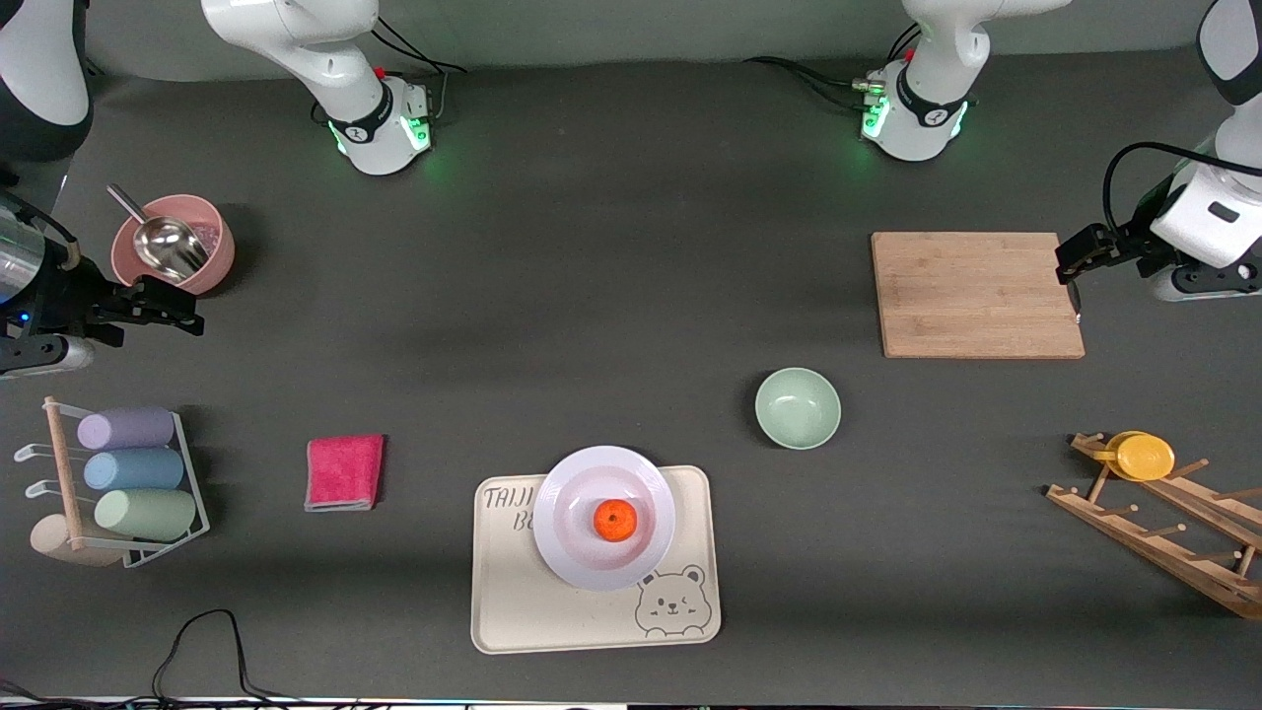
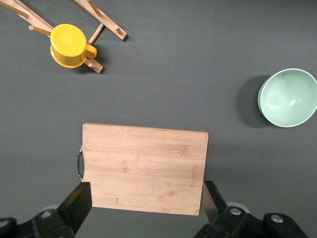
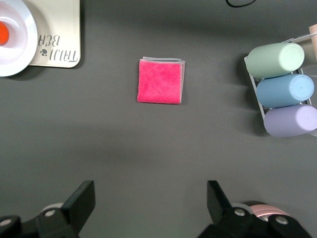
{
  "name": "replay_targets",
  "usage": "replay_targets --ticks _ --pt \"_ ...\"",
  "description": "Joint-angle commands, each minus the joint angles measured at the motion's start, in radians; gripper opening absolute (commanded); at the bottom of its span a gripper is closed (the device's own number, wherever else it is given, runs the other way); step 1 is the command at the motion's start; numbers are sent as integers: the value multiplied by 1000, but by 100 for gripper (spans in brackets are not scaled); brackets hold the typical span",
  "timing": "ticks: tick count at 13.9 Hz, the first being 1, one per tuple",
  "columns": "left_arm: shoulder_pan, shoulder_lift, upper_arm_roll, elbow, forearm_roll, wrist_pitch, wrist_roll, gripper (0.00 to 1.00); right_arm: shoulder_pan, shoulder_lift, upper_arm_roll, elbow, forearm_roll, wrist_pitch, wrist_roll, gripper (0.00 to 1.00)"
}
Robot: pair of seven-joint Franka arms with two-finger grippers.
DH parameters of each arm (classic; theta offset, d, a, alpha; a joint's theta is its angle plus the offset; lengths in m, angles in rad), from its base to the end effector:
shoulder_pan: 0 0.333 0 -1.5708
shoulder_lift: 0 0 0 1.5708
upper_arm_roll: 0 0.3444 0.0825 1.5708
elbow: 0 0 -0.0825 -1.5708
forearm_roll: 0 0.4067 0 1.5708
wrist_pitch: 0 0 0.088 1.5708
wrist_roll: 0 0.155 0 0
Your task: Place orange and plate with both arms
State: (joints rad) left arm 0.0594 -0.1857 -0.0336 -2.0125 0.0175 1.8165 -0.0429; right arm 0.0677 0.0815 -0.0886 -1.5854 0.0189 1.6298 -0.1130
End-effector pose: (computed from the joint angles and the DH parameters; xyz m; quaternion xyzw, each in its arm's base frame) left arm 0.5180 0.0148 0.5076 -0.9994 -0.0325 0.0051 0.0116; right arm 0.6051 -0.0080 0.5547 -0.9988 -0.0454 0.0180 0.0070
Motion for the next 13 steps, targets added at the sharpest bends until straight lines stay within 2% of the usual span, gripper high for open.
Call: replay_targets --ticks 1,13 --pt "-4 -31 8 -20 -5 4 25 100 -8 -17 12 -15 -25 1 35 100" --pt "-6 -14 8 23 -16 -13 26 100 -11 -3 12 -10 -43 1 50 100"
